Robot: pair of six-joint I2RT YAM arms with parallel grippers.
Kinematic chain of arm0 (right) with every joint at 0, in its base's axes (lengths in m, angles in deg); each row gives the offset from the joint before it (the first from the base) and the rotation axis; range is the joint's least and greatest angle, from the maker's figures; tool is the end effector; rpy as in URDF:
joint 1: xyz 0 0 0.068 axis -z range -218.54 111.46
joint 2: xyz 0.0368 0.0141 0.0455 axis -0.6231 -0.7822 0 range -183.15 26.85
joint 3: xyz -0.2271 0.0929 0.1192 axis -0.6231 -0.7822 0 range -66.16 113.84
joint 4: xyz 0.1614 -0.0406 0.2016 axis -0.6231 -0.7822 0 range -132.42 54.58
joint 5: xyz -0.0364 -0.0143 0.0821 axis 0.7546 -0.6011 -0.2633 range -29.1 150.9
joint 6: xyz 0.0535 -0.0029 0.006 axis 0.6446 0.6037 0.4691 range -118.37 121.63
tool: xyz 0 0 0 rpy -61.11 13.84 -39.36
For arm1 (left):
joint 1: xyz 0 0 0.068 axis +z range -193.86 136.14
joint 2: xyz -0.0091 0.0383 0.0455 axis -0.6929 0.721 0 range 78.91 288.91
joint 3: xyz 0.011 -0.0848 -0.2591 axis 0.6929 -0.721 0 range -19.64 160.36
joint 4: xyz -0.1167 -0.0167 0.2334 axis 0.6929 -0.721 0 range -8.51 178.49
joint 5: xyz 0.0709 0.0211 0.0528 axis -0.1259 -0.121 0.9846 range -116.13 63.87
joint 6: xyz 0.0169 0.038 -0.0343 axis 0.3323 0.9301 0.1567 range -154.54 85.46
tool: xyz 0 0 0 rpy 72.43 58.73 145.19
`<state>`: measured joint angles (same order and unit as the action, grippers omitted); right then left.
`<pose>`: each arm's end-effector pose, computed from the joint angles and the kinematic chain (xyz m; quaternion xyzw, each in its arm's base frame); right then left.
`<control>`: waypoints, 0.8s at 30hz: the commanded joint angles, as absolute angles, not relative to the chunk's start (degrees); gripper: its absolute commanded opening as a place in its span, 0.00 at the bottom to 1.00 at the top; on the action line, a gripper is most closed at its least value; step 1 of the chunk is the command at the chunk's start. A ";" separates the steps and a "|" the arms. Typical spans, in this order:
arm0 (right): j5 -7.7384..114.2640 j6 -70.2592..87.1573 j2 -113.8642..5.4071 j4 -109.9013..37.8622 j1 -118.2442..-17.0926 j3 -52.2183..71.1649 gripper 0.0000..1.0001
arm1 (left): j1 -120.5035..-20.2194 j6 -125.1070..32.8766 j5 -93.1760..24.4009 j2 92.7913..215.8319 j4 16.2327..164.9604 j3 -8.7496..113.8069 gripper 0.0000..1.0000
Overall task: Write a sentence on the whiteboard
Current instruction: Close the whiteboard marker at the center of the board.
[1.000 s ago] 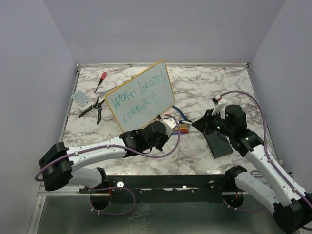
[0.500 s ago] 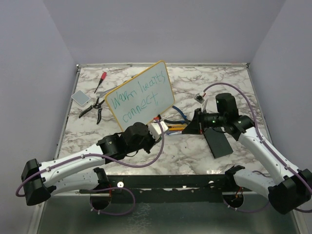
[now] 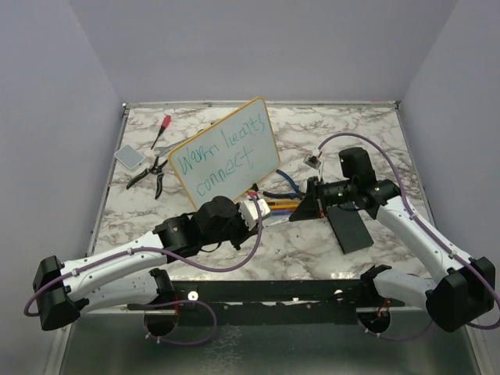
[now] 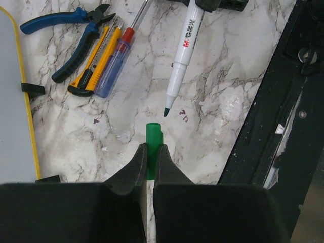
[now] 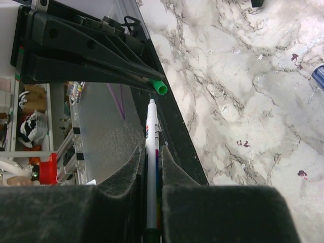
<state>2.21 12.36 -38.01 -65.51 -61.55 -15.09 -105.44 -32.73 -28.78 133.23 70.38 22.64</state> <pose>0.1968 0.1166 0.2882 -0.2767 0.7769 0.5306 0.1959 0.0999 -0.1879 0.2805 0.4650 0.7312 -0.2659 0.4223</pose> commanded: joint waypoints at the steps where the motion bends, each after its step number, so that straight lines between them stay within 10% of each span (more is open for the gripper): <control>1: -0.33 10.94 -39.01 -67.49 -61.29 -14.13 0.01 | -105.30 -32.07 -32.09 132.85 70.83 21.87 0.00; 24: -1.17 9.94 -39.65 -67.94 -61.28 -15.62 0.01 | -105.36 -32.42 -33.06 131.48 71.53 21.76 0.00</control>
<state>1.03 10.93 -39.14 -66.21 -61.55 -15.11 -105.42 -32.75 -31.54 132.40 70.45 22.53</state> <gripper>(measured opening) 0.105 0.024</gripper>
